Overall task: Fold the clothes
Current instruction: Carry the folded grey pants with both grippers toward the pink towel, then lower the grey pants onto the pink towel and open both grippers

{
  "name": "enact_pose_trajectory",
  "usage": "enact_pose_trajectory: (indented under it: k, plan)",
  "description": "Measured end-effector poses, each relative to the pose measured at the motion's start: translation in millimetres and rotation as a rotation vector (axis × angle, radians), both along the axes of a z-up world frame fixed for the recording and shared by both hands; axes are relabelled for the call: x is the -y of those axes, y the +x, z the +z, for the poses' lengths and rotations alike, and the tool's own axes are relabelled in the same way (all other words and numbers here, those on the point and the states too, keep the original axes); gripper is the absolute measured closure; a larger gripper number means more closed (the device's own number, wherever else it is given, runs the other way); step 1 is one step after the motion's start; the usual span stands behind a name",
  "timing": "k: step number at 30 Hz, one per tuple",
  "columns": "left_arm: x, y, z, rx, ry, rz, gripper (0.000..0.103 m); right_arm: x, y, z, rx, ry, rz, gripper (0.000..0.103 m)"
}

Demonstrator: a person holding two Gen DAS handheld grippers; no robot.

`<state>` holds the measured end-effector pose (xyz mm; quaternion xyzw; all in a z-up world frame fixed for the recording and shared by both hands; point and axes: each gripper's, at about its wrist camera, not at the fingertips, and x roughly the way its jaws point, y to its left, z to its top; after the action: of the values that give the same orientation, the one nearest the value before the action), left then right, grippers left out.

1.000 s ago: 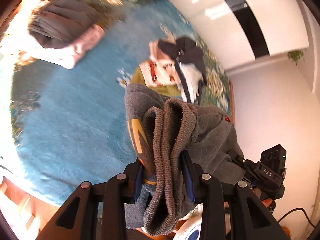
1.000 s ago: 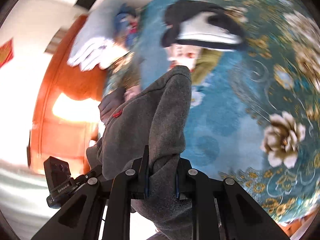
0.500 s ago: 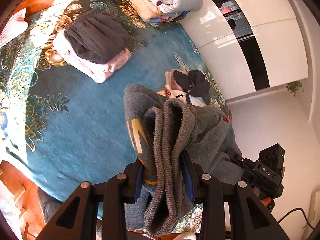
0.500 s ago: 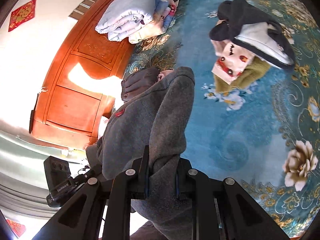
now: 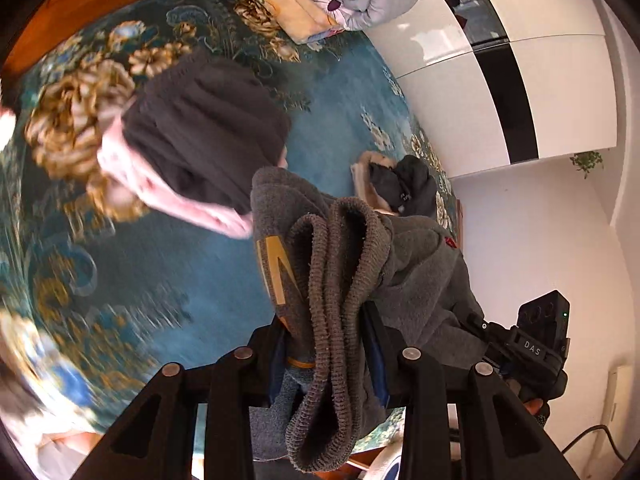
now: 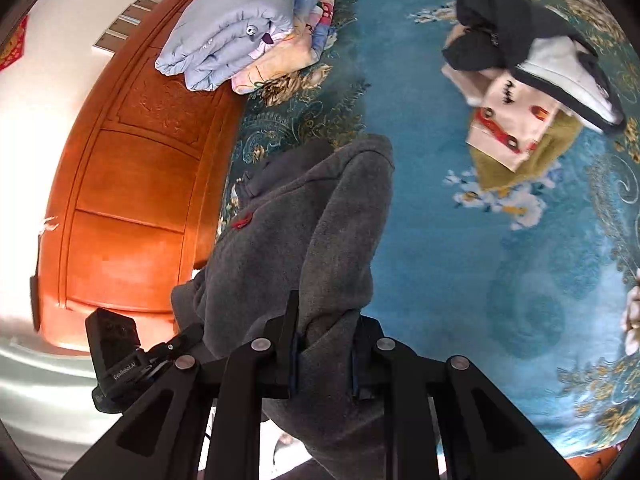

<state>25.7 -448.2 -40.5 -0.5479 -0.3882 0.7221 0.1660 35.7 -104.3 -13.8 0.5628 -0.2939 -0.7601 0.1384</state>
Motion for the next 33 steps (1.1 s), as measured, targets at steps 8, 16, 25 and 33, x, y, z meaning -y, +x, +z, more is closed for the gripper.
enact_pose_trajectory:
  k: [8, 16, 25, 33]
  plan:
    - [77, -70, -32, 0.055, -0.039, -0.031, 0.066, 83, -66, -26, 0.081, 0.022, -0.004, 0.084]
    - [124, -151, -57, 0.038, -0.095, -0.07, 0.066, 130, -144, -63, 0.12, 0.053, 0.035, 0.084]
    - [135, -238, -94, 0.042, -0.167, -0.146, 0.066, 149, -209, -104, 0.129, 0.089, 0.032, 0.084]
    - [161, -241, -146, 0.149, -0.033, -0.074, 0.055, 146, -222, -153, 0.201, 0.15, 0.01, 0.077]
